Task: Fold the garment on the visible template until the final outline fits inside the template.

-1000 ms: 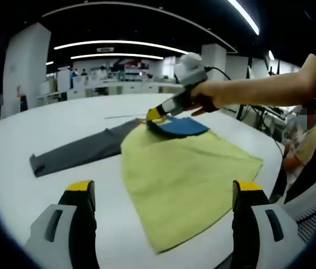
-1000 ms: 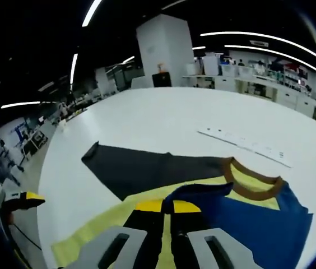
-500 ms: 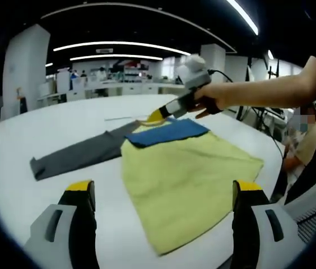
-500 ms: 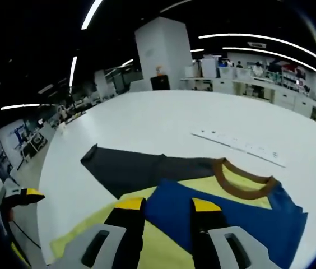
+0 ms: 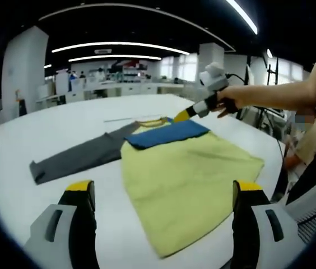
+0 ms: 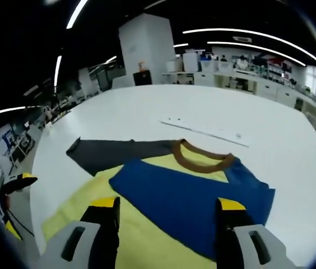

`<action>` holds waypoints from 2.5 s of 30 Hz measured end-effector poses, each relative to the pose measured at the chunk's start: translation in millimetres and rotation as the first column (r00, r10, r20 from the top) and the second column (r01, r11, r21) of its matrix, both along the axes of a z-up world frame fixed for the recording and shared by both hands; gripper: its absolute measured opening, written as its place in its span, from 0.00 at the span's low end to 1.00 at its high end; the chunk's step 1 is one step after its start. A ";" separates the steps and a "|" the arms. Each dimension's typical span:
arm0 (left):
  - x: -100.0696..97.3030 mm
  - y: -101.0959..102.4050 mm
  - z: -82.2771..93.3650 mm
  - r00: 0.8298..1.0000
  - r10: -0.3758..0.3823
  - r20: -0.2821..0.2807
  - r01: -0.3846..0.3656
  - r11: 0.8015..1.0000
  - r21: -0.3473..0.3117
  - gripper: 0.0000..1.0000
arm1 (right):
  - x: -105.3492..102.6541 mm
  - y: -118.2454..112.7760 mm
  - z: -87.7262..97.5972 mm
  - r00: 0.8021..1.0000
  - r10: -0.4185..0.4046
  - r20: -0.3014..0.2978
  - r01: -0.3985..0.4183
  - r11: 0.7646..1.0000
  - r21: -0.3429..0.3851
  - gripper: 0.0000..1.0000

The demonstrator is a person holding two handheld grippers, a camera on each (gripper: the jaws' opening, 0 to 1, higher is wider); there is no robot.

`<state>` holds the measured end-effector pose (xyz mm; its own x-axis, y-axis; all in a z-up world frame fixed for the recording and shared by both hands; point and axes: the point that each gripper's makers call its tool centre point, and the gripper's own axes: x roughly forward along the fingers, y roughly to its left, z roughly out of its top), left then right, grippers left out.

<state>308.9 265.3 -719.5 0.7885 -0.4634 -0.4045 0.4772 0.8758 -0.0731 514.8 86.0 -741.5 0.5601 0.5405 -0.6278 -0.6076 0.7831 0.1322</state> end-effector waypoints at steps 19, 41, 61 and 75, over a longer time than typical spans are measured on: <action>-3.8 -8.4 0.6 1.000 -0.028 -0.007 0.028 1.000 -0.004 0.99 | -20.2 -89.8 -25.4 0.994 -0.090 -0.066 0.086 0.995 -0.057 0.64; -5.3 -7.9 2.4 1.000 -0.025 -0.005 0.025 1.000 0.012 0.99 | -26.6 -131.3 -50.7 0.978 -0.192 -0.078 0.183 0.978 -0.102 0.11; -7.7 3.1 -0.8 1.000 0.003 -0.013 -0.003 1.000 0.015 0.99 | -29.1 -135.0 -56.5 0.984 -0.162 -0.068 0.150 0.977 -0.150 0.00; -3.2 8.8 -3.9 1.000 0.016 -0.024 -0.016 1.000 0.017 0.99 | -32.6 -167.9 -60.5 0.970 -0.224 -0.097 0.208 0.967 -0.149 0.00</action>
